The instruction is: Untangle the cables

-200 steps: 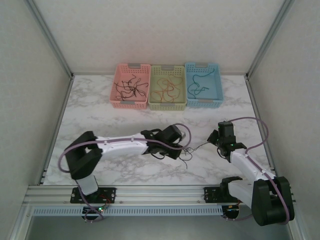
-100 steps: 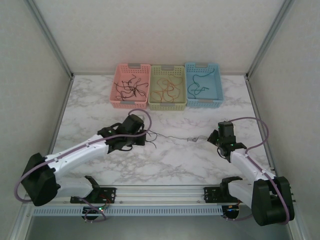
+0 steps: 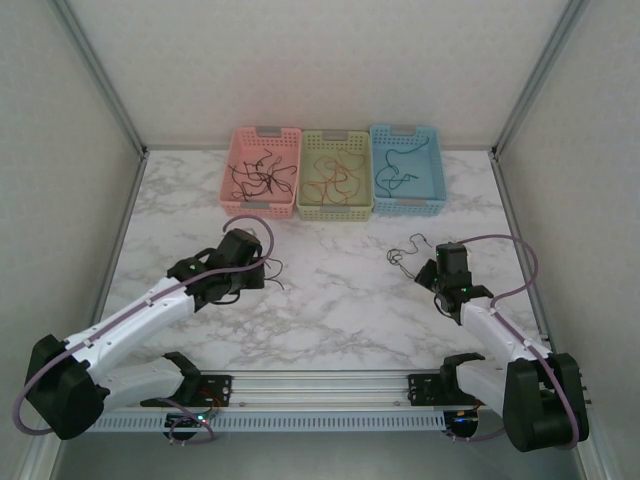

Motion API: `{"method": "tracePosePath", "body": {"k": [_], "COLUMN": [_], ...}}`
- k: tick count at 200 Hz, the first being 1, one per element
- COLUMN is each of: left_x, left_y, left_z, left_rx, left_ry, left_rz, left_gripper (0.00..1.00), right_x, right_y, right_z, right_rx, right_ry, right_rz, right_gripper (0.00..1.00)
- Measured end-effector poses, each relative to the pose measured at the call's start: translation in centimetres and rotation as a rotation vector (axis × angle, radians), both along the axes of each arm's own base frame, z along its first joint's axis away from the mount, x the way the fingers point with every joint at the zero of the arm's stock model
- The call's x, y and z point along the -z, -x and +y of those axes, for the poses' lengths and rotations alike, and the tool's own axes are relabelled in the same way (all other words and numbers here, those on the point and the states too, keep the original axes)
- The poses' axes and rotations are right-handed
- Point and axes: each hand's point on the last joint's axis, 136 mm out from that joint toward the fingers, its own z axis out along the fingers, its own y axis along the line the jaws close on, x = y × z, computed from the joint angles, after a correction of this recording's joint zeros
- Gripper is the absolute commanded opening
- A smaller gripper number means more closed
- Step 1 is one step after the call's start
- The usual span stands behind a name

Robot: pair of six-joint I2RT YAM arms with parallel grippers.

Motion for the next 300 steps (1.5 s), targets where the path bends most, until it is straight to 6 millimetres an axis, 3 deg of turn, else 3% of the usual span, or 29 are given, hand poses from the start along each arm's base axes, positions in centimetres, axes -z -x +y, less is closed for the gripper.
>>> {"method": "tracePosePath", "body": {"k": [22,83,125,143,181,197,238,268,300], "left_x": [-0.2,-3.2,-3.3,-3.3,-5.7,-6.4,-6.1,-5.6,-6.3], "left_y": [0.3,0.2,-0.2,-2.0,-9.4,-11.5,-14.1,-15.9,-17.7], "left_z": [-1.5,-6.0,-6.8,-6.7,-6.6,-6.7,-7.1,-5.9,-4.9], "left_rx": [0.053,0.203,0.221,0.176,0.048,0.024,0.002,-0.035,-0.067], "left_ry": [0.072,0.296,0.324,0.281,0.227,0.216,0.205,0.207,0.217], "left_rz": [0.004,-0.058,-0.074,-0.065,-0.118,-0.141,-0.140,-0.126,-0.129], "left_gripper": [0.00,0.00,0.00,0.00,0.00,0.00,0.00,0.00,0.00], "right_x": [0.0,0.0,0.0,0.0,0.0,0.0,0.0,0.1,0.2], "right_y": [0.0,0.0,0.0,0.0,0.0,0.0,0.0,0.0,0.1], "right_z": [0.0,0.0,0.0,0.0,0.0,0.0,0.1,0.1,0.2], "right_rx": [0.000,0.000,-0.001,-0.001,-0.001,-0.001,-0.004,-0.006,-0.007], "right_ry": [0.000,0.000,-0.001,-0.001,-0.001,-0.001,-0.004,-0.006,-0.007], "right_rz": [0.000,0.000,0.000,0.000,0.000,0.000,0.001,0.003,0.008], "right_gripper": [0.00,0.00,0.00,0.00,0.00,0.00,0.00,0.00,0.00]}}
